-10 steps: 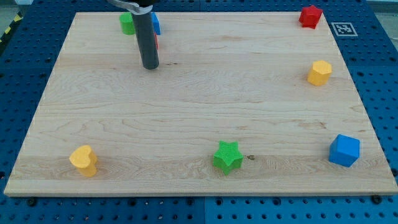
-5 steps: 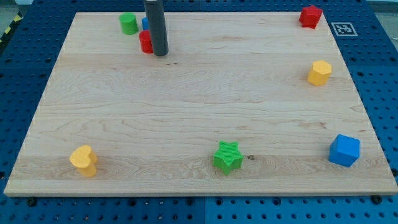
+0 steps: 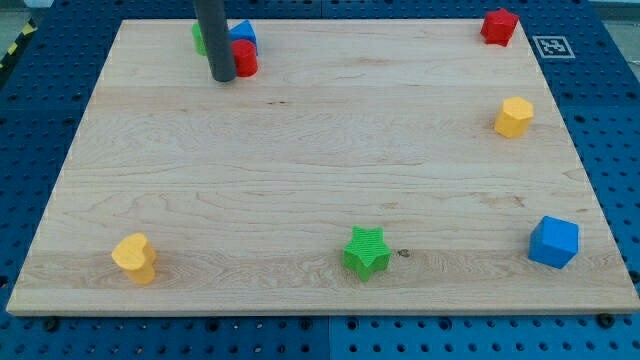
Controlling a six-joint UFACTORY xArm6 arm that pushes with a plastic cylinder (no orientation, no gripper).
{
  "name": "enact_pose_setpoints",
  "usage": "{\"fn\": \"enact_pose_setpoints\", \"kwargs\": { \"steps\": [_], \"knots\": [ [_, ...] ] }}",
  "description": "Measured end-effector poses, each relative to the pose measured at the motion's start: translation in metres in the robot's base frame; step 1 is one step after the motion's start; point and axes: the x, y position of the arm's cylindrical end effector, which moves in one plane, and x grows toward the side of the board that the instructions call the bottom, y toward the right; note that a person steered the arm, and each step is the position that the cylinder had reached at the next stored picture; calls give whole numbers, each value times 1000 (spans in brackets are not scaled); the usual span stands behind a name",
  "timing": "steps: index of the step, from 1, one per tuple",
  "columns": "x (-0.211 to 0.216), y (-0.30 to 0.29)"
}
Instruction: Push the red circle into the blue triangle
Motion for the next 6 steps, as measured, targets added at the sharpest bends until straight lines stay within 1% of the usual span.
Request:
{"fn": "enact_pose_setpoints", "kwargs": {
  "steps": [4, 6],
  "knots": [
    [2, 5],
    [-9, 7]
  ]
}}
